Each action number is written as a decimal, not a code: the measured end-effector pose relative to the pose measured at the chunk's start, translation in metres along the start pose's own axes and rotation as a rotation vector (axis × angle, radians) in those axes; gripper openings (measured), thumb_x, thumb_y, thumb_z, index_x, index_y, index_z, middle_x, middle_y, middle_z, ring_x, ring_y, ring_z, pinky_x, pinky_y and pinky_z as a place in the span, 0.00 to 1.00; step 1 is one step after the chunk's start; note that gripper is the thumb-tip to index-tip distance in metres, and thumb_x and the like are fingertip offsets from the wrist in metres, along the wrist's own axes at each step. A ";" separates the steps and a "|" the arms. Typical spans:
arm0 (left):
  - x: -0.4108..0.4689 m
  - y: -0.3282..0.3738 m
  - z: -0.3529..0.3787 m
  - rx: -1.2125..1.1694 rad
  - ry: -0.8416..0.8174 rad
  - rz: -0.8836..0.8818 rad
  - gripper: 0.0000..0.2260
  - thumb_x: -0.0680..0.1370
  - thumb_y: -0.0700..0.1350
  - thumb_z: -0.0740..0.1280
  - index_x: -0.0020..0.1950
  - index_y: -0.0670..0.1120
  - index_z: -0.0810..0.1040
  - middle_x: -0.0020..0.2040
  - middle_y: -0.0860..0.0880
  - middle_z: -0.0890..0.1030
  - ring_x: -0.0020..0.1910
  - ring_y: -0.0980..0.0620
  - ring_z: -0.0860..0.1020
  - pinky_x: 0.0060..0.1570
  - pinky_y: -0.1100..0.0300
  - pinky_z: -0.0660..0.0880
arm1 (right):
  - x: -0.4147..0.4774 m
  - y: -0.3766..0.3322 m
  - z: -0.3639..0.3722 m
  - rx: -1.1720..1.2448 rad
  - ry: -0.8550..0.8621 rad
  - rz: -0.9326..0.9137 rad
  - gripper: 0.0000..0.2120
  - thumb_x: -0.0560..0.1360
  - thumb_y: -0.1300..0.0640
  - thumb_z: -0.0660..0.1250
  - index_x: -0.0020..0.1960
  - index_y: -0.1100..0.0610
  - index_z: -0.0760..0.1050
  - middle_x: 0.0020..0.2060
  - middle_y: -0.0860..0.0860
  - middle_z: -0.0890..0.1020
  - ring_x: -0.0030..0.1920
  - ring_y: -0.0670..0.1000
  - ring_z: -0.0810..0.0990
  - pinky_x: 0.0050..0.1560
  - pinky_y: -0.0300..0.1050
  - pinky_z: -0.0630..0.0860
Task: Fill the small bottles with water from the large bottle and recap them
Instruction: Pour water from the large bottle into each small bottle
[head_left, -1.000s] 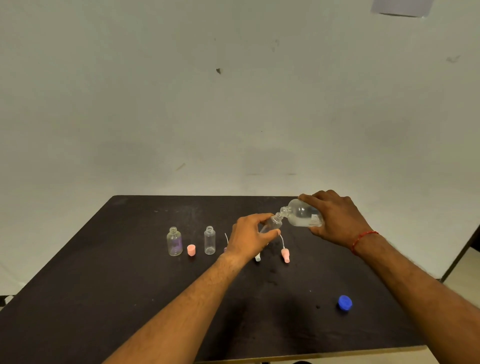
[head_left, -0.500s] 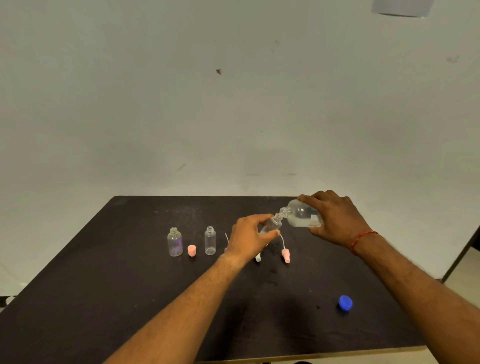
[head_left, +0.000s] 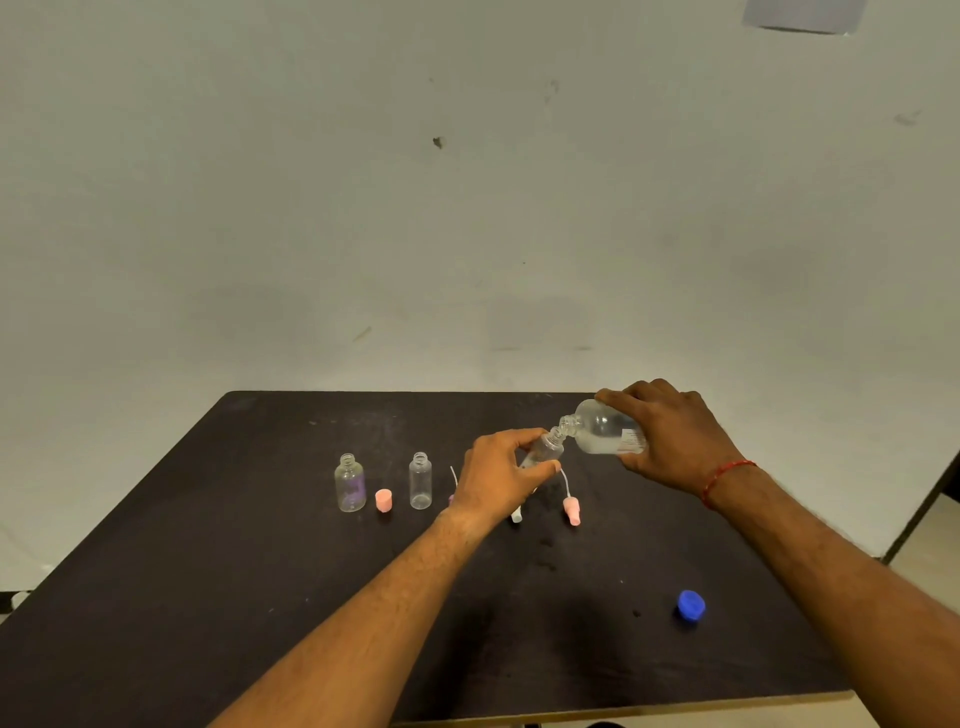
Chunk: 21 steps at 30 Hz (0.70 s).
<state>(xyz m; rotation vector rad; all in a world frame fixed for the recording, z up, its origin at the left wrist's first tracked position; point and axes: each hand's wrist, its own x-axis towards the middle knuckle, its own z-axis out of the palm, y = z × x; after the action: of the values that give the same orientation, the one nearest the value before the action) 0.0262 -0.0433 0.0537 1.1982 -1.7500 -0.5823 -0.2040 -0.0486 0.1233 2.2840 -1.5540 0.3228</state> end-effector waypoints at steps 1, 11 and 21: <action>0.000 0.000 0.000 0.000 0.002 0.000 0.13 0.74 0.51 0.75 0.58 0.57 0.84 0.45 0.63 0.82 0.50 0.59 0.81 0.53 0.58 0.80 | 0.000 0.000 0.000 -0.002 -0.001 0.000 0.36 0.69 0.45 0.72 0.74 0.45 0.63 0.61 0.49 0.76 0.62 0.53 0.72 0.56 0.51 0.71; 0.000 0.000 0.000 0.005 -0.006 0.009 0.12 0.74 0.50 0.75 0.58 0.55 0.84 0.40 0.68 0.78 0.48 0.58 0.81 0.53 0.56 0.81 | 0.000 0.000 -0.001 0.002 -0.001 -0.001 0.35 0.68 0.46 0.72 0.73 0.44 0.64 0.60 0.48 0.76 0.60 0.53 0.72 0.55 0.51 0.72; -0.001 0.000 0.000 -0.002 -0.014 0.007 0.13 0.74 0.51 0.75 0.57 0.62 0.80 0.39 0.72 0.79 0.46 0.61 0.82 0.47 0.56 0.83 | -0.001 0.000 -0.004 -0.001 0.003 -0.004 0.35 0.68 0.46 0.72 0.73 0.45 0.64 0.60 0.49 0.76 0.60 0.53 0.73 0.55 0.52 0.72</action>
<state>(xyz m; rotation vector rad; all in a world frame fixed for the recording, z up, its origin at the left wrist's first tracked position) 0.0267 -0.0426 0.0533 1.1888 -1.7639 -0.5898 -0.2040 -0.0463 0.1261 2.2848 -1.5474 0.3233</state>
